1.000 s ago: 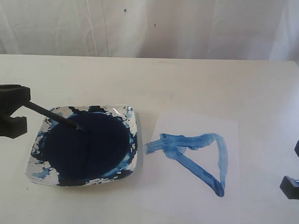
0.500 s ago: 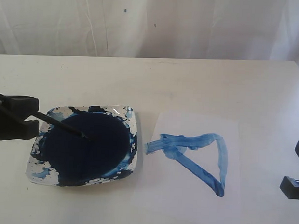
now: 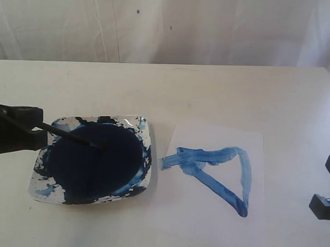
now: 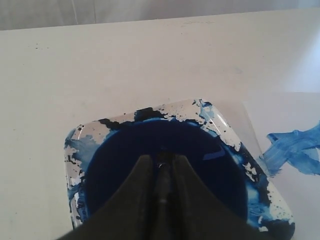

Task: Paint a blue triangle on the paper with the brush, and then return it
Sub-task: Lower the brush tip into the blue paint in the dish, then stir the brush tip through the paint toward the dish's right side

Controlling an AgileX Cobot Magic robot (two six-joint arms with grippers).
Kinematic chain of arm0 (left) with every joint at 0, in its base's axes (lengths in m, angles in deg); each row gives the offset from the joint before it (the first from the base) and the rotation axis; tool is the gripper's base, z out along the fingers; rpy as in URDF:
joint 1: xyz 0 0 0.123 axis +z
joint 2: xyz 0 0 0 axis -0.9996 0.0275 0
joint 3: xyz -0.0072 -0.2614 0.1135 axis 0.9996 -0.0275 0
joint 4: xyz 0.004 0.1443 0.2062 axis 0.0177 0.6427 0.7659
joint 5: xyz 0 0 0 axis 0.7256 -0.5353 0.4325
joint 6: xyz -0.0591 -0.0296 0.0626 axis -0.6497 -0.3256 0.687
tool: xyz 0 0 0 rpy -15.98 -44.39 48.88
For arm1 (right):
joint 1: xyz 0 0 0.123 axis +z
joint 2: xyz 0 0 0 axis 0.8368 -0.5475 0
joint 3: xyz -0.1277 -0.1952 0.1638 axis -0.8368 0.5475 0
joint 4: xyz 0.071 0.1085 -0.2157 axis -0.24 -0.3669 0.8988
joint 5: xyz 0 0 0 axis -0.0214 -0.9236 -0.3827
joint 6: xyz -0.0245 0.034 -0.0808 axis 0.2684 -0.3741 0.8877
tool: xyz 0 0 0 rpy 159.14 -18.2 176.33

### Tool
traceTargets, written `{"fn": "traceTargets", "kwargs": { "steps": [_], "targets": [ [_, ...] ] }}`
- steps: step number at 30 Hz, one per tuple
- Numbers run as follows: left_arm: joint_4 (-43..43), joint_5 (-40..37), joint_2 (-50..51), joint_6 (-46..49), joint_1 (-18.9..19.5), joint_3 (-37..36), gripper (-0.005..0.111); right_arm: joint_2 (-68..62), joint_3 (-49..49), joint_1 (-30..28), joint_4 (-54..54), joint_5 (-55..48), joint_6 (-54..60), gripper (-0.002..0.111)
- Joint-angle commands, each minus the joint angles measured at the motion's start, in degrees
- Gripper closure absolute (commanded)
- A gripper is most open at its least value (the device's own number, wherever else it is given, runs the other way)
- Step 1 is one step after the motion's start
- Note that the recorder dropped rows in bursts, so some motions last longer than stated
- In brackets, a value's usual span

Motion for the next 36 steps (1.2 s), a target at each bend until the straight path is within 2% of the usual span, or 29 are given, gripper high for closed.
{"fn": "traceTargets", "kwargs": {
  "steps": [1, 8, 16, 25, 29, 31, 32, 33, 34, 35, 36],
  "targets": [
    [-0.8, 0.1, 0.9, -1.7, -0.1, -0.3, 0.107, 0.4, 0.4, -0.1, -0.2, -0.1, 0.1, 0.108],
    [-0.8, 6.4, 0.9, -8.8, -0.1, -0.3, 0.107, 0.4, 0.4, -0.1, -0.2, -0.1, 0.1, 0.108],
    [5.7, 6.4, -0.2, -20.8, -0.1, -0.3, 0.107, 0.4, 0.4, -0.1, -0.2, -0.1, 0.1, 0.108],
    [7.8, 0.9, -5.8, -23.4, -0.1, 0.1, 0.107, 0.4, 0.4, -0.1, -0.2, -0.1, 0.1, 0.108],
    [7.7, -3.4, -8.6, -23.4, -0.1, 3.4, 0.107, 0.4, 0.4, -0.1, -0.2, -0.1, 0.1, 0.108],
    [7.7, -6.7, -9.0, -23.2, 1.2, 4.8, 0.107, 0.4, 0.4, -0.1, -0.2, -0.1, 0.1, 0.108],
    [7.7, -11.5, -9.0, -23.2, 4.3, 5.3, 0.107, 0.4, 0.4, -0.1, -0.2, -0.1, 0.1, 0.108],
    [7.8, -13.4, -9.0, -23.2, 5.8, 5.4, 0.107, 0.4, 0.4, -0.1, -0.2, -0.1, 0.0, 0.108],
    [7.8, -17.6, -9.0, -23.2, 10.2, 5.4, 0.107, 0.4, 0.4, -0.1, -0.2, -0.1, -0.3, 0.108],
    [7.8, -19.0, -9.0, -23.2, 12.0, 5.4, 0.107, 0.4, 0.4, -0.1, -0.4, -0.1, -0.3, 0.108],
    [7.7, -22.3, -9.0, -23.5, 16.5, 5.4, 0.107, 0.4, 0.4, -0.1, -0.4, -0.1, -0.3, 0.108]
  ]
}}
